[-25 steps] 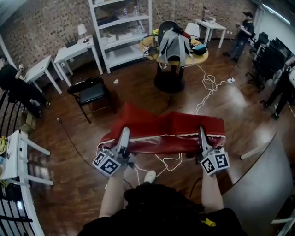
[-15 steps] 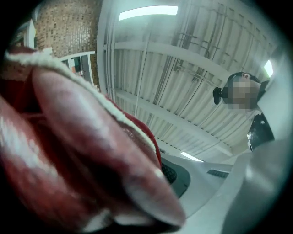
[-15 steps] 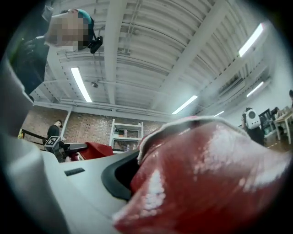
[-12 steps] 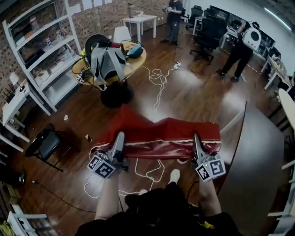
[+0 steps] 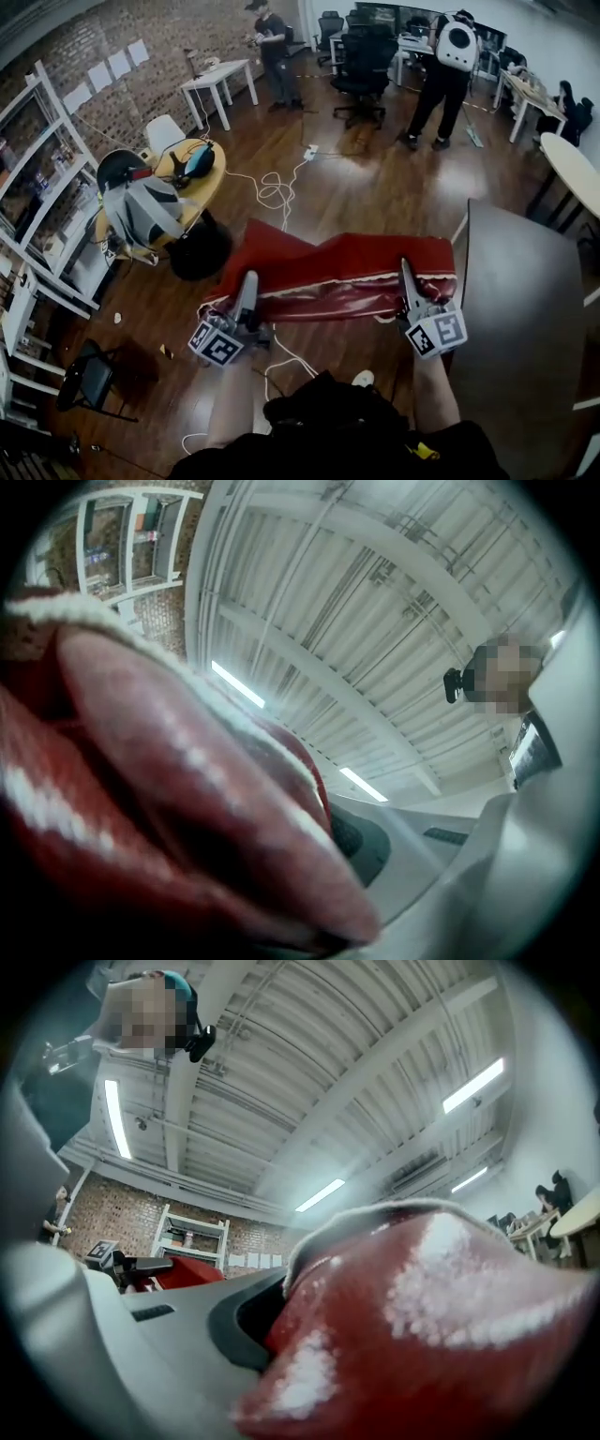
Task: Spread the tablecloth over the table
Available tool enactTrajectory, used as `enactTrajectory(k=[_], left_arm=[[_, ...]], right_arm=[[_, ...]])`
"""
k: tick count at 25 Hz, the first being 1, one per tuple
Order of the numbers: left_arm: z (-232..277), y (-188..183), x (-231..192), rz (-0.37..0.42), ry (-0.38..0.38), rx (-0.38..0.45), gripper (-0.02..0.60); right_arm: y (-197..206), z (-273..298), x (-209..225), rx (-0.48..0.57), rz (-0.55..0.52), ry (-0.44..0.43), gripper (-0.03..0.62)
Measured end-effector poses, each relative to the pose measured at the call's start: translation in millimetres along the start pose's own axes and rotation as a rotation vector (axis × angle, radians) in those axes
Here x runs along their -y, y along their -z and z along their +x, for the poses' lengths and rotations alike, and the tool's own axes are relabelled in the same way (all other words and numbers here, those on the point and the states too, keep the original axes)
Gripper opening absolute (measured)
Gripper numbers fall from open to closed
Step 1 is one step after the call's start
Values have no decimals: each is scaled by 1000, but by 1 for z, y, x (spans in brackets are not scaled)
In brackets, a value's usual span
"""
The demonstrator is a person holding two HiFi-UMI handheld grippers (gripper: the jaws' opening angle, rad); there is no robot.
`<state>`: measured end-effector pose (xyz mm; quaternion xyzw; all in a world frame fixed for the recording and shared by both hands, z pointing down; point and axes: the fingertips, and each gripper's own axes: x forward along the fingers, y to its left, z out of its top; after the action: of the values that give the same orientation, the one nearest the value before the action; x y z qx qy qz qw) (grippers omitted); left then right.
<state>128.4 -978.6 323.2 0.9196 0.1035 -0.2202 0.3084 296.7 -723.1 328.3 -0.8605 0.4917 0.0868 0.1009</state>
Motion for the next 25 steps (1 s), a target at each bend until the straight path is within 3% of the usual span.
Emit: enactTrajectory(k=[3,6,9,12,15,19,22,25], left_arm=[[93,36,0,3,93,-30,15],[179,90,10,-43,207,-94,15],[267,168,40,-106,375,-196,17],[342,261,83,-206,582,-331,17],[400,342,129,-307,797,-433,17],[455,429,196,-481,1010,-554,17],[487,479,249,-590,1181,-654,17],[519,513,292,-628,1328,-732,17]], right_arm=[[-26,11,78,35,-52,62,34],[-52,-15,151,68,-110,187,34],[-71,-73,223,81,-181,368,34],[-85,-152,279,109,-196,615,34],[-97,-211,312,120,-268,842,34],[-115,-279,345,125,-340,1107,34],[-131,-317,347,131,-395,1316,34],[-147,-324,345,102,-465,1477,34]])
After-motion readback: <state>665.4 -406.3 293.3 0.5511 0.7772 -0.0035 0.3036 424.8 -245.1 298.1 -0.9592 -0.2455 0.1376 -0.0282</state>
